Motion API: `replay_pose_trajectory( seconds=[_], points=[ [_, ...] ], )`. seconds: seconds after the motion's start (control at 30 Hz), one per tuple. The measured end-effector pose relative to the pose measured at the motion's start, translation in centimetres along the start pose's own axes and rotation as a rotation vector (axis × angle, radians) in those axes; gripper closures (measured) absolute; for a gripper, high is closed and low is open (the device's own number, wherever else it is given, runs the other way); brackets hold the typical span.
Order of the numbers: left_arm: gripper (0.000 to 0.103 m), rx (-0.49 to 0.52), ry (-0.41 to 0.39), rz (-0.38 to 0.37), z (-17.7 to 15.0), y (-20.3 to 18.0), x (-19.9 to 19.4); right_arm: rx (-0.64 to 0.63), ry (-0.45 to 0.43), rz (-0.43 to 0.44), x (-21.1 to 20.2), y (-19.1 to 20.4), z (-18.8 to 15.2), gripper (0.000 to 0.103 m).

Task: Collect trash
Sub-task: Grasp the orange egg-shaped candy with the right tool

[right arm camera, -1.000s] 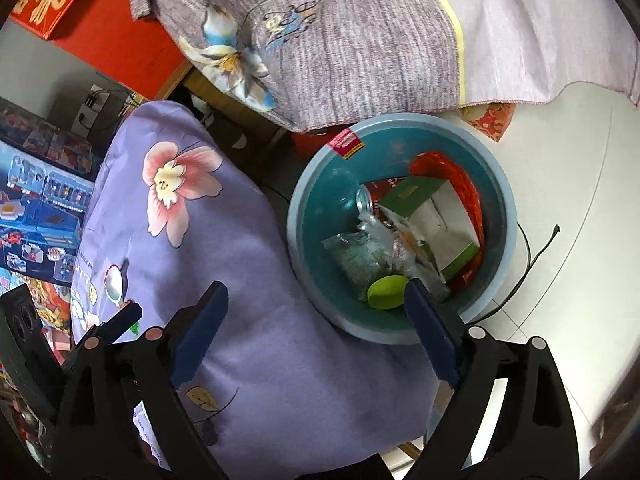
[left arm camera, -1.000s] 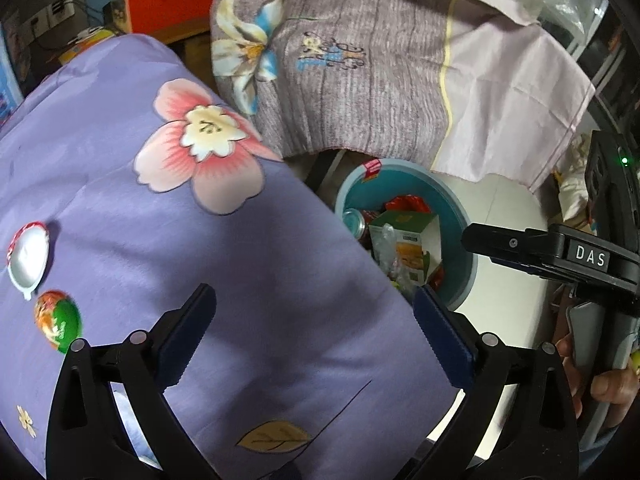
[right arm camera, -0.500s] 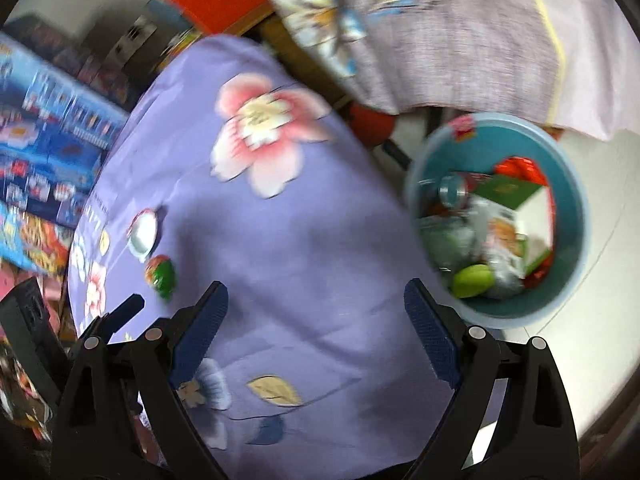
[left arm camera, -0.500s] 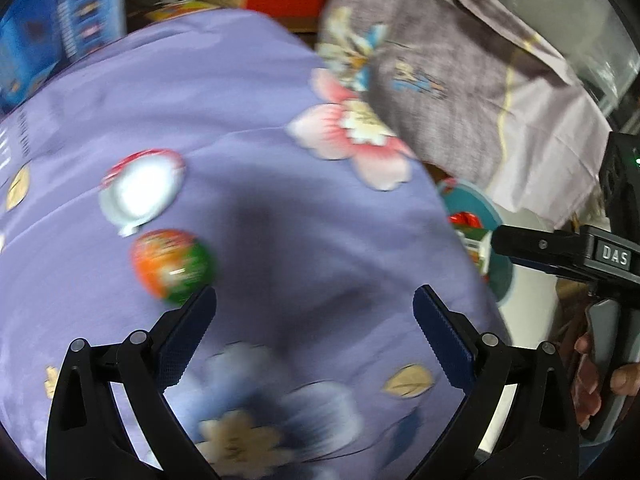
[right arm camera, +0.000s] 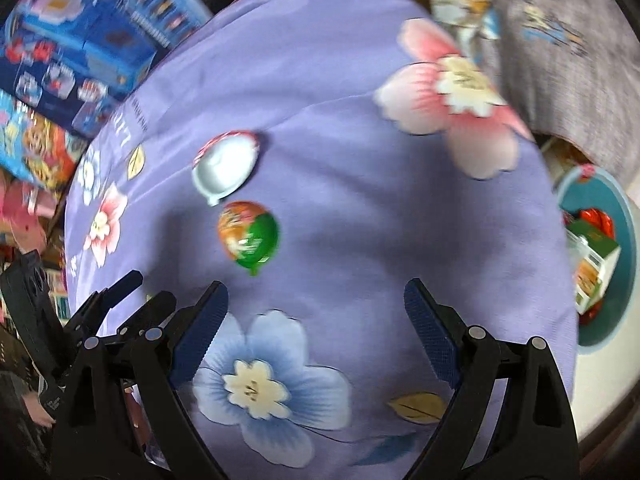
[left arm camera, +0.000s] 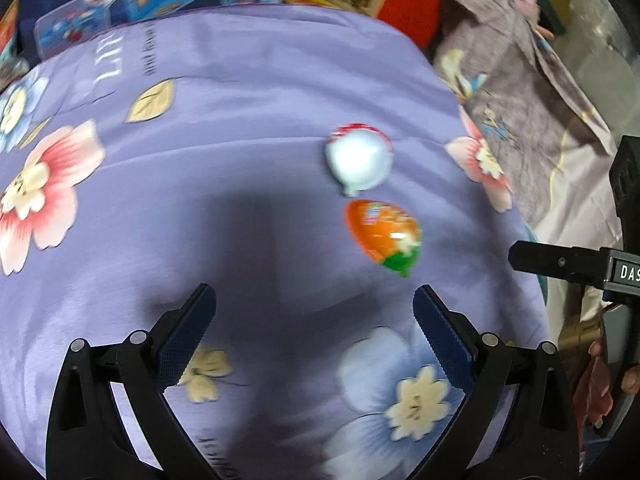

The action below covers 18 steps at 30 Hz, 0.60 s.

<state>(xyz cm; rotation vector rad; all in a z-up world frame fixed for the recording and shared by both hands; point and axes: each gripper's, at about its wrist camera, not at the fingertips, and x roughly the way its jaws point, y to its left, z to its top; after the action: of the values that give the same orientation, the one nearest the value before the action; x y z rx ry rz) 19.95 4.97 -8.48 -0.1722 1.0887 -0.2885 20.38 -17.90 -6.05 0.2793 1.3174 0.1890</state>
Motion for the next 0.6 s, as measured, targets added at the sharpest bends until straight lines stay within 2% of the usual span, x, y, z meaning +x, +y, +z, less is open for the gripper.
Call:
replay_pose_trajectory(
  seconds=[0.37,0.6],
  points=[
    [0.004,-0.062,-0.022,0.016,-0.2,6.0,-0.2,-0.097,0.050,-0.040,4.5,4.7,1.6,0.017],
    [0.004,-0.054,-0.036,0.010,-0.1,7.3,-0.2,-0.157,0.025,-0.095,6.1,6.5,2.4,0.017]
  ],
)
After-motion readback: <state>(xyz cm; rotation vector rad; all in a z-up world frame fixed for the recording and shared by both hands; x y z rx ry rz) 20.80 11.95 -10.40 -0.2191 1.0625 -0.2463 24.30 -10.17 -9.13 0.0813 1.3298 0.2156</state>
